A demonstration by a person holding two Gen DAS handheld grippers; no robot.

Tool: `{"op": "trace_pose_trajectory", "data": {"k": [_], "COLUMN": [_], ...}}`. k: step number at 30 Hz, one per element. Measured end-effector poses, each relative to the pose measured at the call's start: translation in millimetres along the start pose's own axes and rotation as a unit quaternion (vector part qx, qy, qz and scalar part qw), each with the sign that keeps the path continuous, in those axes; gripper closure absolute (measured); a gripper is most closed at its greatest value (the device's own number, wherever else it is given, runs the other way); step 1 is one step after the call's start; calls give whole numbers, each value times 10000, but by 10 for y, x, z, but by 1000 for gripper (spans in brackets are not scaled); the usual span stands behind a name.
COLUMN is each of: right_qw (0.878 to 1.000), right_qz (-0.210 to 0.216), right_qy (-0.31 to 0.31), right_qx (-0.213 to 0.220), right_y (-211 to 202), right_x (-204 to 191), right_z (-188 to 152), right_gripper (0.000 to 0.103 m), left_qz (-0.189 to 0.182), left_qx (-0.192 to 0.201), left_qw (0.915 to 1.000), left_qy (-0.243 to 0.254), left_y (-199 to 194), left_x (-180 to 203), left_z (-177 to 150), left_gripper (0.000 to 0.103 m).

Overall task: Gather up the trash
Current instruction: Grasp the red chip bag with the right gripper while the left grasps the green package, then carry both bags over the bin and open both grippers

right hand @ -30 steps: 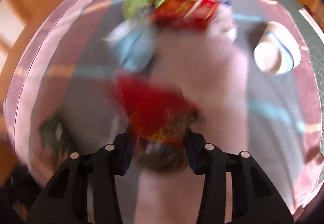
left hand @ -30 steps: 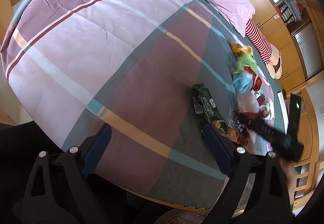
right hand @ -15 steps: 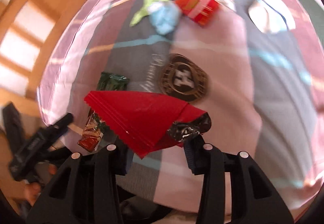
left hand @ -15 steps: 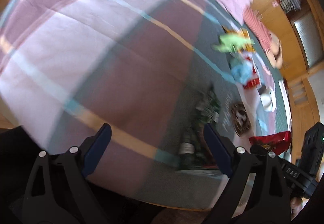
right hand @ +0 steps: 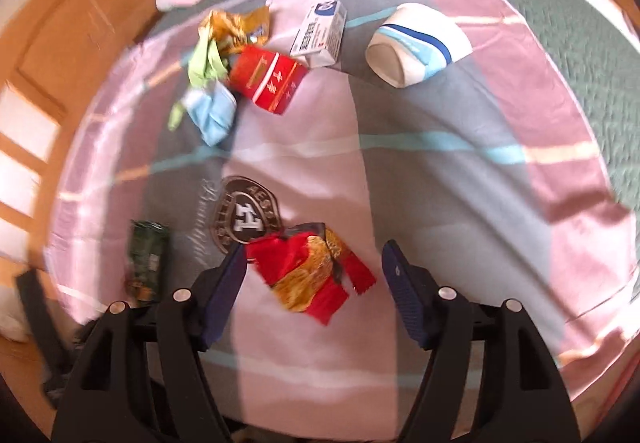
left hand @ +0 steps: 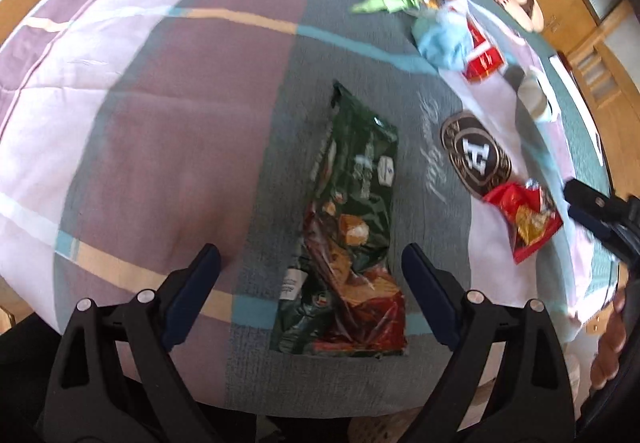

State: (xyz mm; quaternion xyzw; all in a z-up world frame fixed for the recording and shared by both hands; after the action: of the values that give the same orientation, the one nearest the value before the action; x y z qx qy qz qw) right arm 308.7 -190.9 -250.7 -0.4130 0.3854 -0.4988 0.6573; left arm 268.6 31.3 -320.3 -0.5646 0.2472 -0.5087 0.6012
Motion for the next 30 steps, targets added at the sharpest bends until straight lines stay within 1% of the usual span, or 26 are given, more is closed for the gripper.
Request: {"op": "trace_pose_trajectory", "data": {"k": [1,2,4,6,8,9,10,14,16,17,18,19,22,23,25,27,30], "right_qw": [9997,9990,9964,9929,9908,9900,9895,9861,9861,9859,9857,9856,9877,9887,9912,9937,9959], "right_qz": [-89,-145,-247,-389,-471,-469,-438,-106,-136,-129,-125,-108,-27,-36,-28,33,171], "right_qy": [-196,-396,-725,-980,-1105,-1162,-1205,-1413,-1433,-1455,-1481,-1478,-1380,-1334,-1214,-1083,-879], "right_qx": [-85,-175,-371,-559,-628,-647,-665,-873,-829,-815,-796,-816,-733,-680,-528,-291,145], "right_y": [41,87,155,265,347,392,415,512,504,504,503,510,465,425,305,126,-256], "right_x": [-46,-92,-146,-202,-223,-243,-266,-431,-443,-446,-445,-436,-417,-424,-377,-351,-312], "right_z": [-18,-37,-95,-138,-159,-165,-175,-238,-224,-218,-214,-212,-189,-198,-194,-193,-236], "right_gripper": [34,34,34,34,34,34,34,36,36,38,47,59,64,64,64,64,64], "left_qz": [68,139,199,194,174,159,152,233,214,201,195,202,200,154,-39,-127,-433], "left_qx": [74,154,228,270,343,358,372,361,341,339,337,334,368,368,403,589,1019], "left_qw": [9999,9997,9994,9994,9992,9992,9992,9991,9992,9992,9992,9992,9991,9992,9991,9981,9938], "left_qy": [73,129,169,112,74,73,76,43,-14,-31,-32,-24,-27,-66,-160,-126,50], "left_y": [-7,-14,-30,-47,-83,-99,-115,-112,-112,-112,-104,-102,-104,-104,-154,-237,-461], "left_x": [2,-5,-39,-80,-114,-134,-145,-193,-224,-229,-233,-236,-238,-241,-265,-247,-173], "left_z": [0,6,13,25,34,32,29,16,18,20,16,13,26,39,52,69,67], "left_gripper": [19,31,46,54,69,72,74,74,74,74,74,74,79,84,86,87,87]}}
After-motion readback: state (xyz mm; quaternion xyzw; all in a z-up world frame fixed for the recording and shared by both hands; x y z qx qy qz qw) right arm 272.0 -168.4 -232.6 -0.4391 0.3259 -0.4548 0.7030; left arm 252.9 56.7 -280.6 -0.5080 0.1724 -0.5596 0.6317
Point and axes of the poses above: each gripper's, at about its wrist camera, not at the fingertips, and y roughly the way its jaws point, x to its right, z to its top, the point moved 4 cm from there along y, roughly the way its jaws point, and after that the axes turned 14 degrees about -y, right-handed, at the moved point
